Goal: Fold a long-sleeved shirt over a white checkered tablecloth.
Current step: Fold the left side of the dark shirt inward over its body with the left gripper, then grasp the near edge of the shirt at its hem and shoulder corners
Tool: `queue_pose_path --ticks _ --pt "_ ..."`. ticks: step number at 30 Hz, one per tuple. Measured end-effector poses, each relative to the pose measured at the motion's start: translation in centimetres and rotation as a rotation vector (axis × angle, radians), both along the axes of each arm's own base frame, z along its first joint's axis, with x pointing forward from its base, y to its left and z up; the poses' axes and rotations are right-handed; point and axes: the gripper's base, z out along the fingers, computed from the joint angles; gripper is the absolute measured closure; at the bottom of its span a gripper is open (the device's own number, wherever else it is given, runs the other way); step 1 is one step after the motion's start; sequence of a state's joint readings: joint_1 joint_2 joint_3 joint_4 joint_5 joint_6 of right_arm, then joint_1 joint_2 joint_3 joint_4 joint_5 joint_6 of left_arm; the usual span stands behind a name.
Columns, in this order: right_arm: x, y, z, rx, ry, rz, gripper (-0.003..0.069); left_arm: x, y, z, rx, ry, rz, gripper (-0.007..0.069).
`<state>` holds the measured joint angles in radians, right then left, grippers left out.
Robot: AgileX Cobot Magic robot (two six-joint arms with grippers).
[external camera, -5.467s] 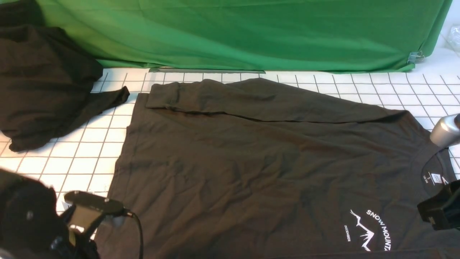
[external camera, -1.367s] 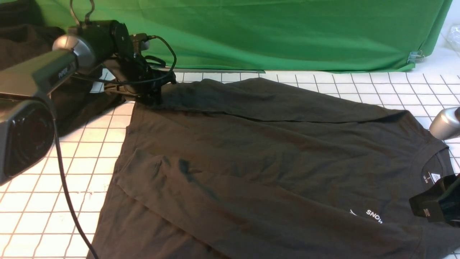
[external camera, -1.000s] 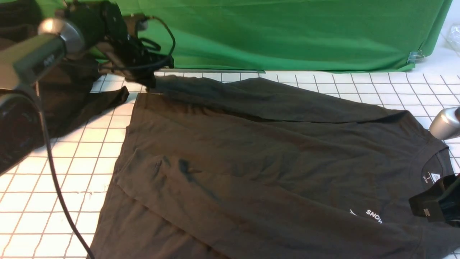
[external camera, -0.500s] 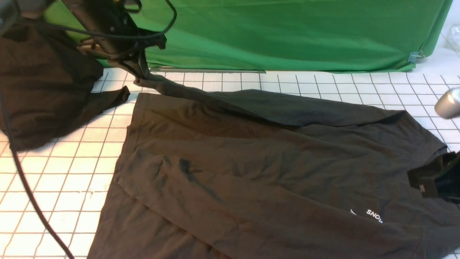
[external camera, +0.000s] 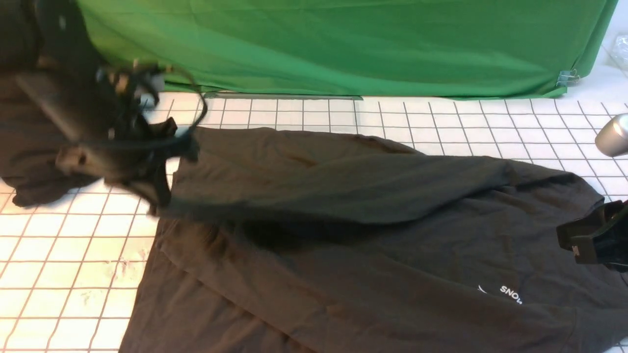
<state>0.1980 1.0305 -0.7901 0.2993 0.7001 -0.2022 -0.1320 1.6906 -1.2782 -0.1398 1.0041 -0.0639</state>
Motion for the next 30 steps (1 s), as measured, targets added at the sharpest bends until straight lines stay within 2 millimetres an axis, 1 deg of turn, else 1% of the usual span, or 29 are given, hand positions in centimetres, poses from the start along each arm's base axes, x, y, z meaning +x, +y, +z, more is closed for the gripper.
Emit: queue_pose_path --ticks 4,6,7,10,12,13,14,15,16,17,18,20,21,22,23,25,26,30 --pt "0.0 0.0 0.0 0.0 0.0 0.0 0.0543 -1.1 0.2 -2.6 0.005 0.048 0.009 0.0592" --pt "0.0 0.0 0.0 0.0 0.0 0.0 0.0543 -1.7 0.2 -3.6 0.003 0.075 0.01 0.0527" --pt "0.0 0.0 0.0 0.0 0.0 0.0 0.0543 -1.8 0.2 -3.7 0.003 0.078 0.005 0.0512" --pt "0.0 0.0 0.0 0.0 0.0 0.0 0.0543 -2.3 0.2 -3.9 0.006 0.113 -0.007 0.0352" --pt "0.0 0.0 0.0 0.0 0.0 0.0 0.0543 -2.7 0.2 -4.0 0.009 0.165 -0.015 0.0267" --pt "0.0 0.0 0.0 0.0 0.0 0.0 0.0543 -2.9 0.2 -4.0 0.01 0.183 -0.018 0.0244" --pt "0.0 0.0 0.0 0.0 0.0 0.0 0.0543 -3.5 0.3 -4.2 0.014 0.23 -0.027 0.0197" --pt "0.0 0.0 0.0 0.0 0.0 0.0 0.0543 -3.7 0.3 -4.2 0.014 0.234 -0.028 0.0193" --pt "0.0 0.0 0.0 0.0 0.0 0.0 0.0543 -4.7 0.4 -4.5 0.018 0.27 -0.031 0.0174" --pt "0.0 0.0 0.0 0.0 0.001 0.0 0.0543 -5.4 0.5 -4.7 0.02 0.287 -0.031 0.0171" --pt "0.0 0.0 0.0 -0.001 0.005 0.001 0.054 -6.5 0.7 -4.8 0.02 0.296 -0.025 0.0172" --pt "-0.1 0.0 -0.1 -0.003 0.011 0.004 0.0538 -8.4 0.9 -5.3 0.022 0.31 -0.008 0.0179" --pt "-0.1 0.0 -0.1 -0.003 0.011 0.004 0.0538 -8.6 1.0 -5.3 0.022 0.309 -0.006 0.0181" --pt "-0.1 0.0 -0.1 -0.003 0.013 0.004 0.0537 -10.2 1.2 -5.5 0.02 0.294 0.014 0.0197" --pt "-0.1 0.0 -0.1 -0.003 0.014 0.005 0.0536 -10.4 1.2 -5.6 0.022 0.302 0.014 0.02" --pt "-0.1 0.0 -0.1 -0.003 0.014 0.005 0.0535 -12.0 1.5 -5.9 0.022 0.288 0.019 0.0211" --pt "-0.1 0.0 -0.1 -0.003 0.014 0.005 0.0535 -13.1 1.6 -6.5 0.026 0.292 0.011 0.0216" --pt "-0.1 0.0 -0.1 -0.003 0.014 0.005 0.0533 -14.2 1.8 -7.7 0.033 0.287 0.005 0.0216"
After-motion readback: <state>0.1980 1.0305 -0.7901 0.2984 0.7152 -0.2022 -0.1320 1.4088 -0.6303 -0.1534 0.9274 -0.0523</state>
